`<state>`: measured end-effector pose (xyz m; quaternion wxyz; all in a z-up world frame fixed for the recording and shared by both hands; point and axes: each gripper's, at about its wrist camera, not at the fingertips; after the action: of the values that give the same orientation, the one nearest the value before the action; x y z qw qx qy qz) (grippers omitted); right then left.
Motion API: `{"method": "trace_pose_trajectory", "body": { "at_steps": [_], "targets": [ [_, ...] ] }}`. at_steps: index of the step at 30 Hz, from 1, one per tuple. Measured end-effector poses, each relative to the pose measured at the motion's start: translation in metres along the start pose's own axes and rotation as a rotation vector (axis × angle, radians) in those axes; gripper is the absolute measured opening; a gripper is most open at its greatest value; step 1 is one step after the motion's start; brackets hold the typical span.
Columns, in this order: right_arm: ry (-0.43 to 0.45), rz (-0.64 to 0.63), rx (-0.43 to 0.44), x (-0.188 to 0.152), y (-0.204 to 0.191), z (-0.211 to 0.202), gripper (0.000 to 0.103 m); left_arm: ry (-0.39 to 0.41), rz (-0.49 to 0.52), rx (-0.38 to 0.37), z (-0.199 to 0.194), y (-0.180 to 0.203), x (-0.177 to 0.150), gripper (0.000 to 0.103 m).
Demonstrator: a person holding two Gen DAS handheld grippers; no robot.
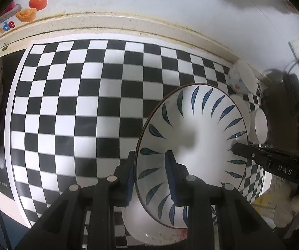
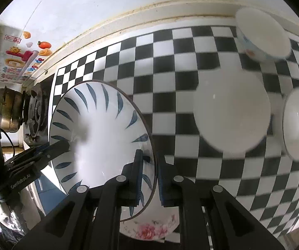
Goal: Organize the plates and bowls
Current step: 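Carry the blue-striped plate with both grippers and lower it onto the plate stack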
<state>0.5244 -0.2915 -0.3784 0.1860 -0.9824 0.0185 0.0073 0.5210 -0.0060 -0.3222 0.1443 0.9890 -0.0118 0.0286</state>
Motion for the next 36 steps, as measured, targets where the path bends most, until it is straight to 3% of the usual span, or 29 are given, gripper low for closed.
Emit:
{"method": "trace_pose_trajectory", "body": {
  "at_steps": [10,18,36],
  "targets": [
    [0.006,0.029,0.018,-0.063,0.007,-0.002,0.015,-0.043,0.049,0.007,0.001,0.006,-0.044,0.024],
    [-0.025,0.06,0.012,-0.096,0.02,0.021,0.015,-0.103,0.067,0.021,0.022,0.008,-0.066,0.024],
    [-0.088,0.099,-0.015,-0.117,0.041,0.062,0.015,-0.21,0.088,0.065,0.068,0.009,-0.086,0.025]
  ]
}}
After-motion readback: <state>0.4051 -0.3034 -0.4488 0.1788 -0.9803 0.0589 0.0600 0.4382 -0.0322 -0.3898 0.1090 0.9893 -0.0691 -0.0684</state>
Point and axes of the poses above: each gripper's, at about its wrist camera, not at the fingertips, and z roughly the way its jaws point, y to its right, x to its top, and after that the axes turned 3 degrees about -y, right-handed
